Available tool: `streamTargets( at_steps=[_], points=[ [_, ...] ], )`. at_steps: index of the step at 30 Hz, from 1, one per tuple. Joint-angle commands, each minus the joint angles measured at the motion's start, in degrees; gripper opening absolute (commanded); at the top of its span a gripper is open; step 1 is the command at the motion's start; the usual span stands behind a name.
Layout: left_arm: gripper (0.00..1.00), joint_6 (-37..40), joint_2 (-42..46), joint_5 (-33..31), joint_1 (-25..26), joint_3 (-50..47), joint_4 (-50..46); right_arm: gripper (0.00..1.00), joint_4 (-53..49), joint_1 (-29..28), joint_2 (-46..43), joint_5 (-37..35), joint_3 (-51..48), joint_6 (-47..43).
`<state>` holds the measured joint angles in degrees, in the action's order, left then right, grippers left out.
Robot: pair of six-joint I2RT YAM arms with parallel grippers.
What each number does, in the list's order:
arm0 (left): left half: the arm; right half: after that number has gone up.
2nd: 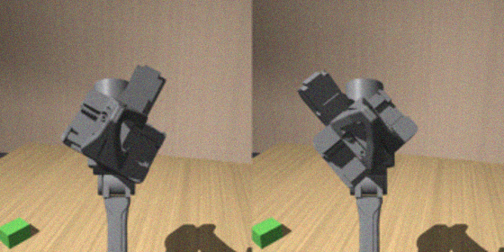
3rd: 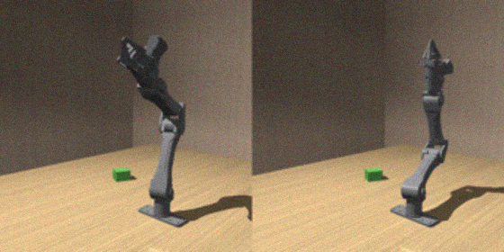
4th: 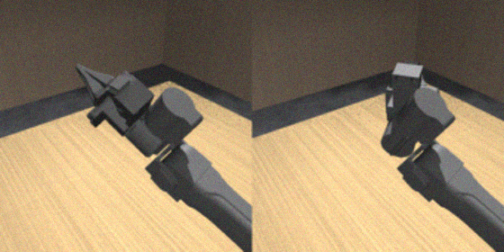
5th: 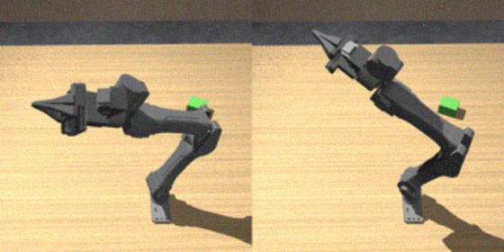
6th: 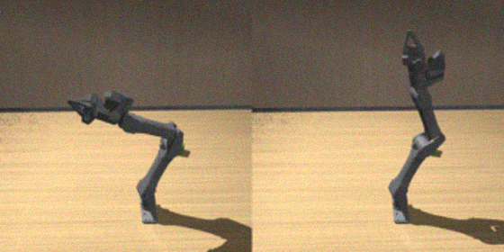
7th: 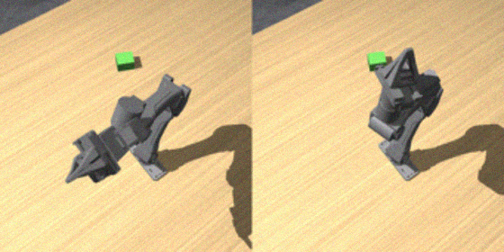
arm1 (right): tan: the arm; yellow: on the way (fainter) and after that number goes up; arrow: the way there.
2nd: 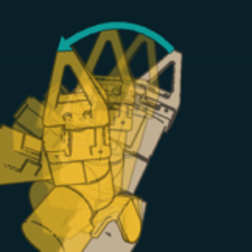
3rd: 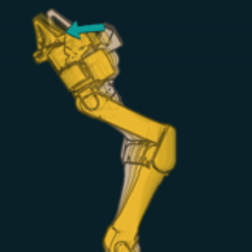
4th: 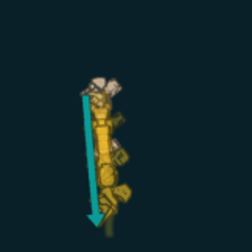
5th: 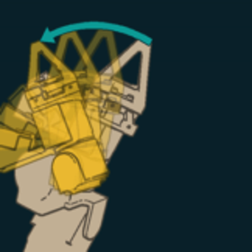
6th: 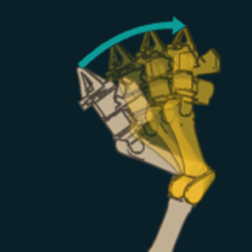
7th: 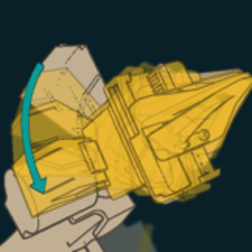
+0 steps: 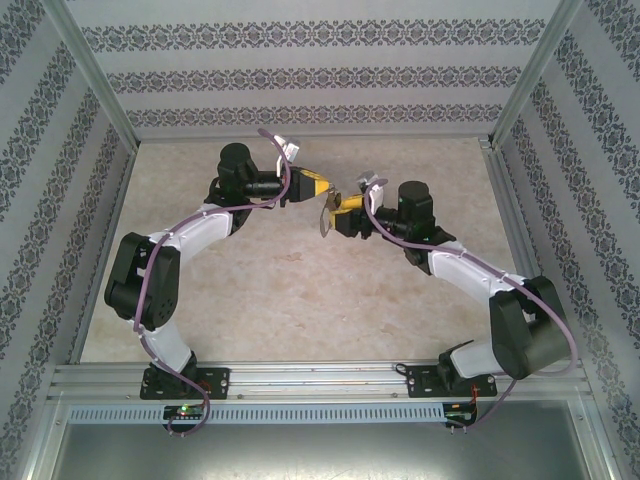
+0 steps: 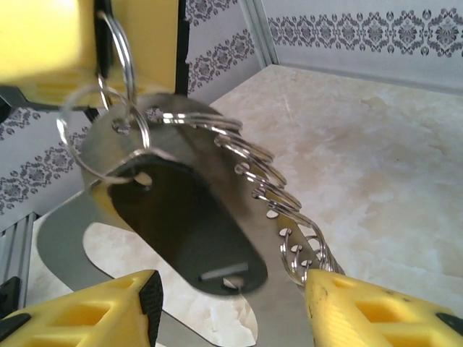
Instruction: Put the keys on the keyring
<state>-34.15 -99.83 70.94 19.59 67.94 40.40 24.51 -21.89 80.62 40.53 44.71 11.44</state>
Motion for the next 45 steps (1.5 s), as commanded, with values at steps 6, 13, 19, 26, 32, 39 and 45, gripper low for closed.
streamTargets(
  at_steps=[6, 13, 19, 26, 32, 39, 45],
  points=[
    [0.0, 0.81, 0.33, 0.38, 1.46, 1.76, 2.48, 0.56, 3.93, -2.23, -1.53, -7.93, -0.4, -1.67],
    [0.0, 2.69, 0.88, -0.1, 1.77, 1.84, 0.21, 0.55, 6.48, -2.81, -2.8, -14.42, -1.7, -1.61],
    [0.0, 2.77, 0.88, -0.27, 1.94, 1.85, 0.2, 0.53, 6.74, -2.81, -4.13, -15.42, -2.88, -2.17],
    [0.0, 3.13, 1.04, -0.38, 1.96, 2.06, -0.24, 0.53, 6.33, -2.81, -5.77, -16.35, -4.51, -3.01],
    [0.0, 3.13, 1.17, -0.37, 2.0, 1.84, -0.32, 0.63, 6.12, -2.96, -7.39, -17.08, -5.64, -3.93],
    [0.0, 3.13, 1.31, -0.36, 2.03, 1.97, -0.33, 0.63, 8.66, -5.55, -7.59, -23.7, -7.39, -4.88],
    [0.0, 3.47, 1.56, -0.36, 2.04, 1.75, -0.66, 0.63, 14.12, -8.88, -7.58, -32.84, -9.68, -6.47]
  ],
)
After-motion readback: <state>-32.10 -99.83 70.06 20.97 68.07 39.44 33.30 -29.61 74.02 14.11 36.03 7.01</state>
